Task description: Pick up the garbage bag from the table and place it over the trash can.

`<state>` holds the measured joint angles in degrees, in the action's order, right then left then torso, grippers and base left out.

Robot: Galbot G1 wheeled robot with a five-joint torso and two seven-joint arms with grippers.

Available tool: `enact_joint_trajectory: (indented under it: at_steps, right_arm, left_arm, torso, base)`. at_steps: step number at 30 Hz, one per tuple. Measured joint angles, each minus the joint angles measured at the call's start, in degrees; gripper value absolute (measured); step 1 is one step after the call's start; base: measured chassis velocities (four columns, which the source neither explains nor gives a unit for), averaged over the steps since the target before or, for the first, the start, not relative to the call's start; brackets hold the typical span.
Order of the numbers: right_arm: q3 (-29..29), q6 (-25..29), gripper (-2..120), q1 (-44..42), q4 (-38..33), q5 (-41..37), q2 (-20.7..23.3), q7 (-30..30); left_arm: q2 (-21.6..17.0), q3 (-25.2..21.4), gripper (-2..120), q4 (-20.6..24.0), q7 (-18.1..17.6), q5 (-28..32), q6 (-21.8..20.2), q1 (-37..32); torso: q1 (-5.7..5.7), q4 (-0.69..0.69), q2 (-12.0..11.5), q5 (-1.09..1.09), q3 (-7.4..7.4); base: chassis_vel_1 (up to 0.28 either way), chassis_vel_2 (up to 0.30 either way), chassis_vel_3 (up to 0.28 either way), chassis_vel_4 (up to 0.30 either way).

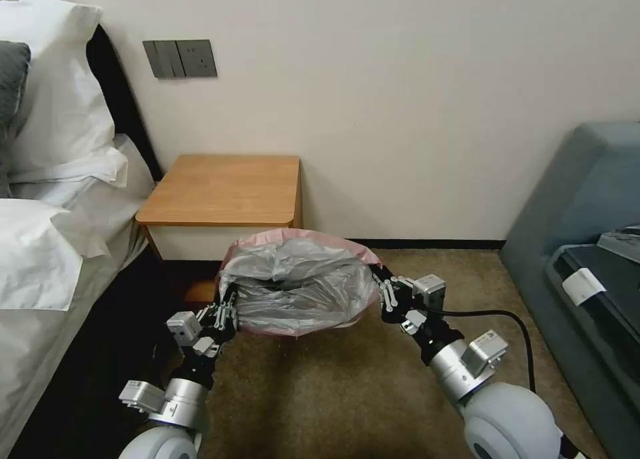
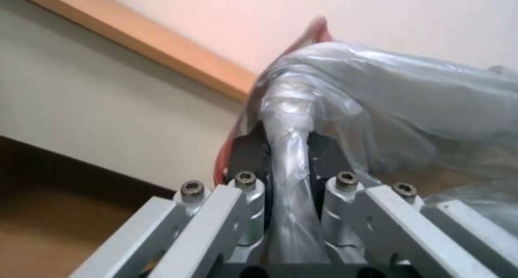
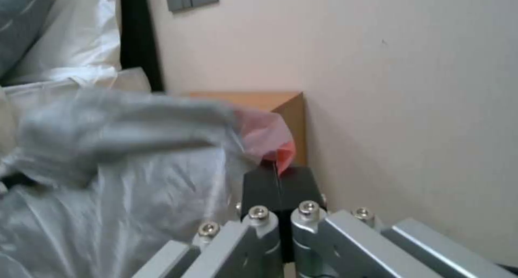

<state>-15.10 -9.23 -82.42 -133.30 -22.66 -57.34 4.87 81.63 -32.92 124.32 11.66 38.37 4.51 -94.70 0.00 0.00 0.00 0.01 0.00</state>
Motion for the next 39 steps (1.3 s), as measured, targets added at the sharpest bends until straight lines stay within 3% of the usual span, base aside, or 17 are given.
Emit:
enact_joint_trajectory:
  at_steps: [10, 13, 16, 22, 30, 39]
  right_arm:
    - [1.53, 0.30, 0, -0.80, 1.43, 2.80, 0.06, -0.28]
    - [1.77, 1.78, 0, -0.99, 2.50, 6.56, -0.45, -0.65]
    - [2.57, 6.09, 0, -0.97, 6.14, 16.50, -1.80, -0.30]
    - [3.15, 10.27, 0, 0.18, 10.99, 25.77, -2.97, 0.27]
    - [3.17, 12.66, 0, 2.61, 15.45, 33.01, -3.71, 0.41]
    - [2.68, 12.76, 0, 3.07, 17.73, 36.00, -3.61, -0.81]
  left_arm:
    - [0.53, 1.49, 7, 5.41, -7.37, 8.88, -6.72, 0.02]
    - [0.75, 1.67, 7, 6.66, -10.14, 10.21, -9.17, 0.16]
    - [1.51, 2.30, 7, 9.34, -16.28, 12.37, -14.14, -0.12]
    - [2.22, 2.46, 7, 12.93, -22.38, 16.31, -20.52, -0.42]
    - [2.65, 2.04, 7, 15.69, -25.23, 21.35, -25.76, -0.70]
    - [3.07, 2.22, 8, 16.17, -25.41, 22.18, -26.37, -0.69]
  torso:
    - [0.00, 0.00, 0.00, 0.00, 0.00]
    - [0.00, 0.00, 0.00, 0.00, 0.00]
    - [0.00, 0.00, 0.00, -0.01, 0.00]
    - [0.00, 0.00, 0.00, 0.00, 0.00]
    - [0.00, 0.00, 0.00, -0.01, 0.00]
    - [0.00, 0.00, 0.00, 0.00, 0.00]
  base:
    - [0.000, 0.000, 0.000, 0.000]
    - [0.000, 0.000, 0.000, 0.000]
    - [0.000, 0.000, 0.000, 0.000]
    - [0.000, 0.000, 0.000, 0.000]
    - [0.000, 0.000, 0.000, 0.000]
    - [0.000, 0.000, 0.000, 0.000]
